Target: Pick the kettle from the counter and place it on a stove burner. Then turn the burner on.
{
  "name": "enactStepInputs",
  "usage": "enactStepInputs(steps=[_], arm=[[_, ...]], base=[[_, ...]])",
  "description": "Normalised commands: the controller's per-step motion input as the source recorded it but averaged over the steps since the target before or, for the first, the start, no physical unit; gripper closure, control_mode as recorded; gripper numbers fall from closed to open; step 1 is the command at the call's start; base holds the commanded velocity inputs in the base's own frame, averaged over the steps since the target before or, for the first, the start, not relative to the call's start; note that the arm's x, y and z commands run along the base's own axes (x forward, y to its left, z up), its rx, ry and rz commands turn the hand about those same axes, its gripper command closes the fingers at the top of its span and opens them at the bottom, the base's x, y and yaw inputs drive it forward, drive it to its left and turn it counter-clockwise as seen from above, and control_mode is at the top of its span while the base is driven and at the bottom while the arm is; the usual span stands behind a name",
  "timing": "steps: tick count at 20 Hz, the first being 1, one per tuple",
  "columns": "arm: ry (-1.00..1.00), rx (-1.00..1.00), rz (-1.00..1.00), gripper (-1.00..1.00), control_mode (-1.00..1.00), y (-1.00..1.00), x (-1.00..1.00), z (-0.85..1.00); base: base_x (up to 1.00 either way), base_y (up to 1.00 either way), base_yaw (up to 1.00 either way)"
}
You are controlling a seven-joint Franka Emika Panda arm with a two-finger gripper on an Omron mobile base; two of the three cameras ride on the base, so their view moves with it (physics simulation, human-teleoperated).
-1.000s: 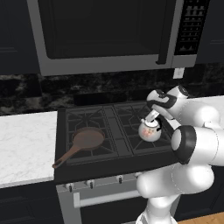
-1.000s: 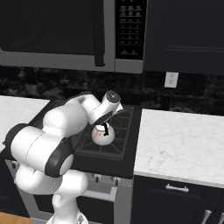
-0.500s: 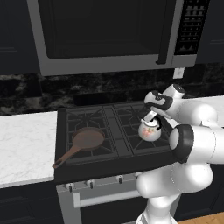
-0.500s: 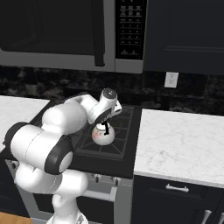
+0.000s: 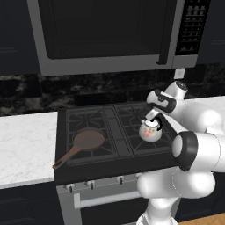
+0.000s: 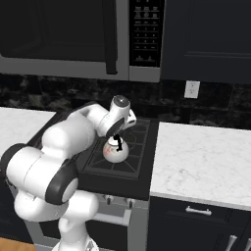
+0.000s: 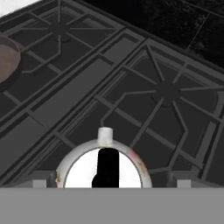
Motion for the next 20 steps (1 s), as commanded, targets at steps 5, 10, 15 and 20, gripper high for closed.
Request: enactStepInputs(steps=[5,10,15,20], arm=[[0.00,0.00,-0.09,-1.00,-1.00,-0.25,-0.56,0.07],[0.00,0.00,-0.07,-1.00,-1.00,-0.27,-0.59,0.27],[0.00,0.00,-0.08,-1.00,-1.00,-0.47,-0.75,0.07],[0.00,0.00,-0.08,-1.00,-1.00,-0.57,-0.71,-0.02]], base=[[0.00,0.00,0.00],[0.00,0.00,0.00],[0.00,0.00,0.00],[0.00,0.00,0.00]])
